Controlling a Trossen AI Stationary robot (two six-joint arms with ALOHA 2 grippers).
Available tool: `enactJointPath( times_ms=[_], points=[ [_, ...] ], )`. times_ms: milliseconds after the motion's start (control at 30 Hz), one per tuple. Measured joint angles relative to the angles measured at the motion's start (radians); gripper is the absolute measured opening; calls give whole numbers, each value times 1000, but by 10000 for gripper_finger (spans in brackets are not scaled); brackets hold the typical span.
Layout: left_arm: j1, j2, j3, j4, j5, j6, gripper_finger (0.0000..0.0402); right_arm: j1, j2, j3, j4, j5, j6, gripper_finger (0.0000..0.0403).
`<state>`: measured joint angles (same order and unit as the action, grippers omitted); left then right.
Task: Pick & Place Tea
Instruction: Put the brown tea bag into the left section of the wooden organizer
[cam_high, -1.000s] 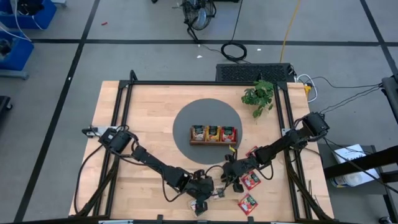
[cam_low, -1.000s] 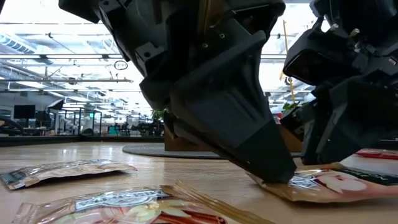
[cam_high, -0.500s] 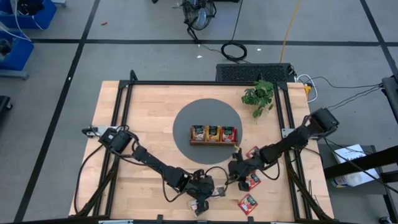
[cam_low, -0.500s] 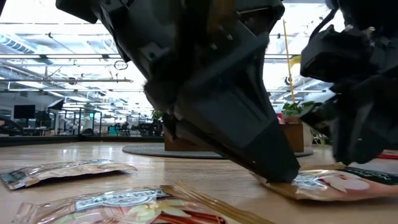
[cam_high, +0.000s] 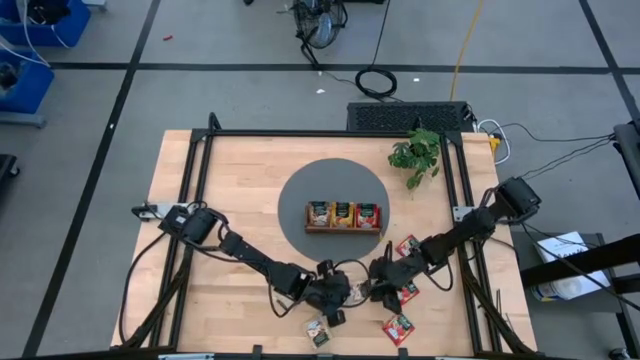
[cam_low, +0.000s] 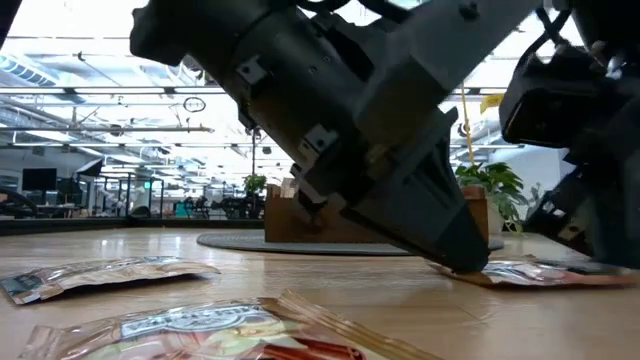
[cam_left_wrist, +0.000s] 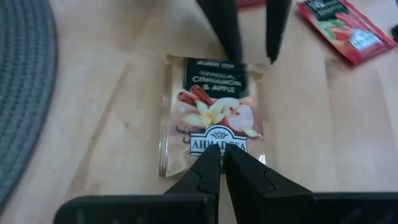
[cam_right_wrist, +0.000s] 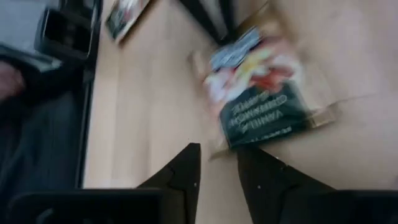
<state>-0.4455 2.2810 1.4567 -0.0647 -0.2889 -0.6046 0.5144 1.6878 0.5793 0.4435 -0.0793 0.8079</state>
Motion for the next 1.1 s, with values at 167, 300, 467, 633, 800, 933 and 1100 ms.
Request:
enactJointPath(
  times_ms=[167,300,467,633,800,933,1100],
  points=[
    [2,0,-1,15,-6,21,30,-36,-2,-69,61,28,55,138],
    [2,1,-1,16,-10,24,30,-58,-1,-96,75,32,72,160],
    [1,2,0,19,-51,27,30,-59,-1,-97,59,30,94,154],
    [1,2,0,19,-61,26,30,-50,-1,-97,-9,31,113,128],
    [1,2,0,33,-81,37,30,-42,0,-97,-10,26,70,94],
    [1,3,-1,49,-83,85,30,-42,0,-98,-5,30,18,48],
    [-7,5,-1,71,-86,167,31,-41,-11,-98,6,30,-74,7]
  ],
)
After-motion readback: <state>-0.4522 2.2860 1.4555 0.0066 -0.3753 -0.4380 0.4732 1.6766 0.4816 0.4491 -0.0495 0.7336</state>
